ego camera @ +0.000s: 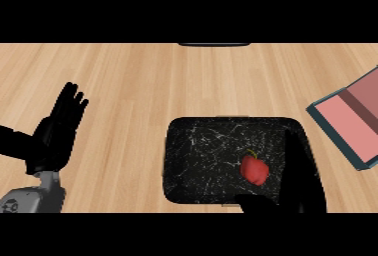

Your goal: Pick the bell pepper from the tray and place it in the cardboard box

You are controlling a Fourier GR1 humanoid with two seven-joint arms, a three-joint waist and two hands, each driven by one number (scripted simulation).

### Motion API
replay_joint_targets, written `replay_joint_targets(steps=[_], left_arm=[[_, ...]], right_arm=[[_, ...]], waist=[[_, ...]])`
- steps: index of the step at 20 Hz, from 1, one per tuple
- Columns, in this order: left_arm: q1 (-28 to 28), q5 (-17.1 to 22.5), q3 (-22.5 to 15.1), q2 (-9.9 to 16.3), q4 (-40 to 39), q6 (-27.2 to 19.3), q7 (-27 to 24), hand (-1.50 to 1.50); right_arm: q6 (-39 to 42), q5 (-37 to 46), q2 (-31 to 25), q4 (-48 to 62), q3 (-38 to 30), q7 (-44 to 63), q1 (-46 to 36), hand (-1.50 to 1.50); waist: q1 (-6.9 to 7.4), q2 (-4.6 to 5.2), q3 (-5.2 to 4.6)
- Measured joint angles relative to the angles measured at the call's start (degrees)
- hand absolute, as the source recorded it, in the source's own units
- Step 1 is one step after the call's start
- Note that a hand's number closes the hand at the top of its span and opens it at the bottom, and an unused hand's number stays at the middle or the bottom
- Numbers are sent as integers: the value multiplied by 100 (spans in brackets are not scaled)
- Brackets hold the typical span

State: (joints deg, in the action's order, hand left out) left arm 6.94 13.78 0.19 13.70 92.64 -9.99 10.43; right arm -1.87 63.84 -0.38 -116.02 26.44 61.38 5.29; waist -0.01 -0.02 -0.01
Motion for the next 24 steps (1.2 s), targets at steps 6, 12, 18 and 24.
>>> replay_joint_targets(steps=[6, 12, 18, 24], left_arm=[[-68, -145, -31, -158, 151, -48, 76, 0], [-230, -284, -29, -250, 378, 8, 115, 0], [-205, -378, 26, -349, 385, 45, 187, 0], [-96, -427, 159, -377, 285, 153, 188, 0]], right_arm=[[-124, 84, 16, 173, -86, -43, 65, -150], [-236, -116, 11, 530, -233, -123, -126, -150], [-290, -282, 3, 719, -347, -202, -160, -150], [-389, -317, 20, 866, -312, -237, -115, -150]], waist=[[-3, -1, 1], [5, -1, 1], [1, 0, 1], [-1, 0, 1]])
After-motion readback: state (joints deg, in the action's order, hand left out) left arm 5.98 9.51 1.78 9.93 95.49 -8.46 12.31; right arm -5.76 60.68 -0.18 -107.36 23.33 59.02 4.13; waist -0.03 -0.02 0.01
